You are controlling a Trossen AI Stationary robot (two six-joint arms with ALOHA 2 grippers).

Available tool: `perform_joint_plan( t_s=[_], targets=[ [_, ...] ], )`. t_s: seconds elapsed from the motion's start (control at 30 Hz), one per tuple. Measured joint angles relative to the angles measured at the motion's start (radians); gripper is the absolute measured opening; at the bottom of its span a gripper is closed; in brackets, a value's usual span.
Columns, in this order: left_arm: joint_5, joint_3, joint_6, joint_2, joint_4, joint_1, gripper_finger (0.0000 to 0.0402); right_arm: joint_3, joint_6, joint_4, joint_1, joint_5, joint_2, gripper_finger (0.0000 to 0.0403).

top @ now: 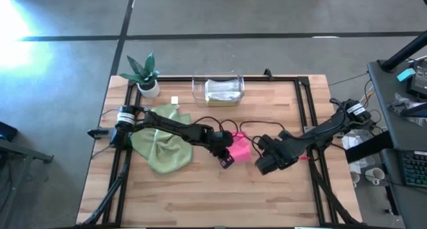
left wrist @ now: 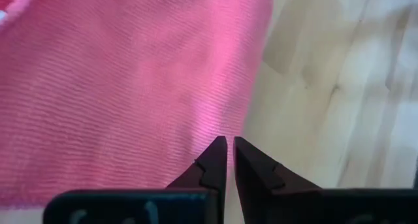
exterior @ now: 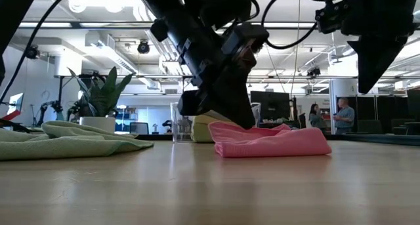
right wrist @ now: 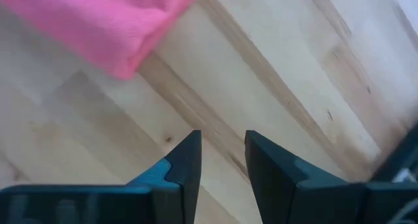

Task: Fold microfiber towels
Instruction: Put the folded pink microfiber cloth into the transparent bin

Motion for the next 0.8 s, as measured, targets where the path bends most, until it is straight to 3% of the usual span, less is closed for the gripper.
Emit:
perform_joint_plan(
  t_s=[0.23, 0.43, 0.63, 0.8],
  targets=[
    [-0.045, 0.0, 0.114, -0.048, 0.01, 0.0, 0.0019, 0.0, -0.113, 0.029, 0.0, 0.0, -0.006, 0.0109],
    [-0.125, 0.001, 0.148, -0.111, 0.014, 0.003, 0.0068, 0.0, -0.155, 0.024, 0.008, 0.001, -0.026, 0.0109],
    [-0.114, 0.004, 0.389, -0.196, 0.01, 0.008, 0.0127, -0.01, -0.183, 0.022, 0.04, 0.055, -0.1, 0.0109],
    [-0.105, 0.008, 0.575, -0.289, 0.009, 0.002, 0.0136, -0.024, -0.198, 0.023, 0.08, 0.101, -0.177, 0.0109]
  ],
)
